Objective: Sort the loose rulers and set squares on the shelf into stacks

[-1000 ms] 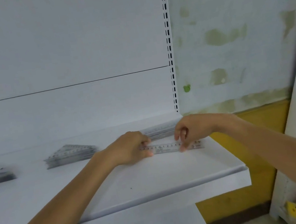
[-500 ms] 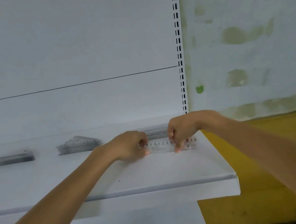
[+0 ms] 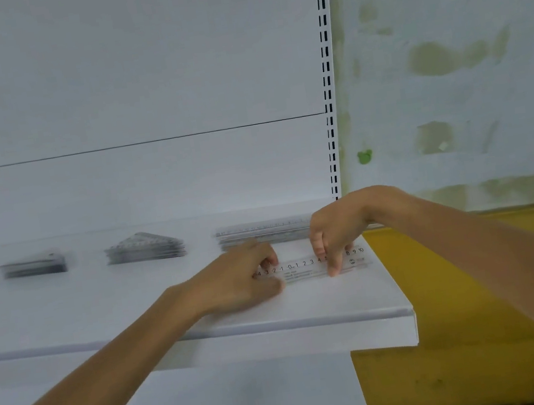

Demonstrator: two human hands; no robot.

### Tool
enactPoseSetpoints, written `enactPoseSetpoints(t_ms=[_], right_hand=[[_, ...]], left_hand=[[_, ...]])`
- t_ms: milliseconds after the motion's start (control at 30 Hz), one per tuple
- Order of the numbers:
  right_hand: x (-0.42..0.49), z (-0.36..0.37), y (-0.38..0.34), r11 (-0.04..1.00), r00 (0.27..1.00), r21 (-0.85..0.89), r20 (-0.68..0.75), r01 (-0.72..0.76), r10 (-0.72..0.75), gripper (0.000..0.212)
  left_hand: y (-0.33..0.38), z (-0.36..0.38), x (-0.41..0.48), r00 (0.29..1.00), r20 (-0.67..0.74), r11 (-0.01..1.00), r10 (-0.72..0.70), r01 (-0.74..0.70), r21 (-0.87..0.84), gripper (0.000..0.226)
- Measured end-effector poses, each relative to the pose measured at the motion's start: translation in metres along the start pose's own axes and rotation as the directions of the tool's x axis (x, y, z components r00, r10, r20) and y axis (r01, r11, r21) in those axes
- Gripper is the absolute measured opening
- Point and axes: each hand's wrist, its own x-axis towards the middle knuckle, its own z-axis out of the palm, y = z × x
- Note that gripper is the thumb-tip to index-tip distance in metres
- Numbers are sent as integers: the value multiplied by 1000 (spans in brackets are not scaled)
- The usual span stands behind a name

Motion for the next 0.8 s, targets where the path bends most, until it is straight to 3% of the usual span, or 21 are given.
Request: enactPoseSetpoints(t_ms=[100,167,367,500,633,733,800], right_hand=[[-10,5,8,996,999,76,12,49,-50,18],[-18,7,11,991,997,108,10,73,-75,22],[-33,11,4,994,995,64,52,84,-88,32],[-42,11,-1,992,992,79,71,99,-105,32],[-48,15,-5,981,987,115,21,157,-160,29],[-49,15,-10,964,978,168,-57,206,-199,33],[-47,14,-15,951,973,214,-107,225,-206,40]], left_hand=[[10,12,-16,993,-104,994,52,-42,96,45],[17,15,-26,989,-123,988,83,-65,142,63],[29,17,-46,982,-113,974,154,-132,187,83],[32,17,-59,964,-102,926,245,-202,318,82],[37,18,-69,885,-177,829,431,-311,465,50],[35,11,-63,888,-227,863,399,-280,421,42],[30,5,-53,912,-248,860,328,-179,478,40]])
